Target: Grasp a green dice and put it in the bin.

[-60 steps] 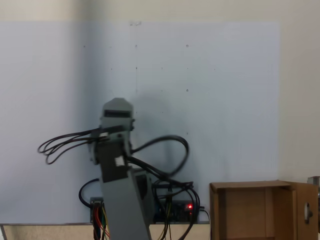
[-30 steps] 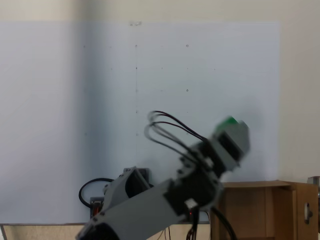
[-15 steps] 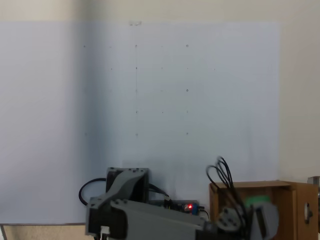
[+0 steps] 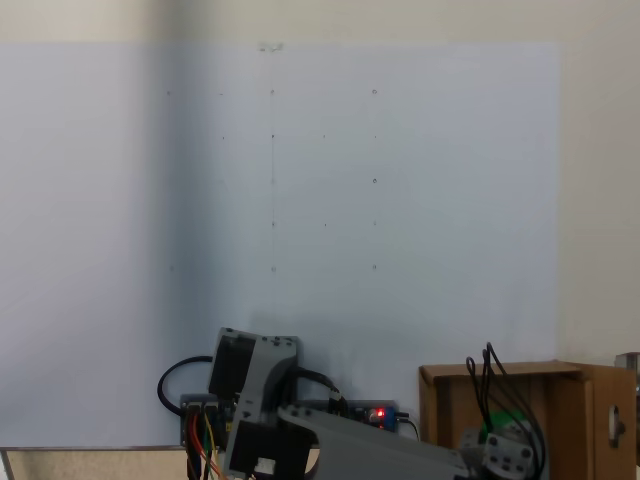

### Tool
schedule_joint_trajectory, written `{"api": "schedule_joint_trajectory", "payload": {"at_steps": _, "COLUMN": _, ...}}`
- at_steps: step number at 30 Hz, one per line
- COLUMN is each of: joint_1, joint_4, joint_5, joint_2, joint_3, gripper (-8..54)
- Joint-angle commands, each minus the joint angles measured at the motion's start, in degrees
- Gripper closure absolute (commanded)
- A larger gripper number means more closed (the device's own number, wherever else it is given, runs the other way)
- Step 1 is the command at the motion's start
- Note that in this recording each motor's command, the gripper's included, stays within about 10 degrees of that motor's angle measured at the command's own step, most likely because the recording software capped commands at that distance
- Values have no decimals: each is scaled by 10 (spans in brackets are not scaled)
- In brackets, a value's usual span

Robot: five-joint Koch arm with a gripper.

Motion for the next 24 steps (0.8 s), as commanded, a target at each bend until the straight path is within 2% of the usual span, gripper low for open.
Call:
{"api": "schedule_joint_trajectory", "payload": {"at_steps": 1, "joint_1": 8, "joint_4": -27, "joint_5": -49, "joint_2": 2, "joint_3": -41, "gripper": 337}}
{"api": "schedule_joint_trajectory", "payload": {"at_steps": 4, "joint_1": 9, "joint_4": -43, "joint_5": -48, "joint_2": 1, "joint_3": -41, "gripper": 337}}
{"api": "schedule_joint_trajectory", "payload": {"at_steps": 5, "joint_1": 20, "joint_4": -31, "joint_5": -47, "joint_2": -13, "joint_3": -33, "gripper": 137}}
{"api": "schedule_joint_trajectory", "payload": {"at_steps": 8, "joint_1": 25, "joint_4": -40, "joint_5": -47, "joint_2": -13, "joint_3": -34, "gripper": 61}}
{"api": "schedule_joint_trajectory", "payload": {"at_steps": 17, "joint_1": 19, "joint_4": -39, "joint_5": -8, "joint_2": -8, "joint_3": -34, "gripper": 61}}
{"api": "schedule_joint_trajectory", "payload": {"at_steps": 24, "joint_1": -31, "joint_4": -34, "joint_5": 131, "joint_2": 29, "joint_3": -36, "gripper": 61}}
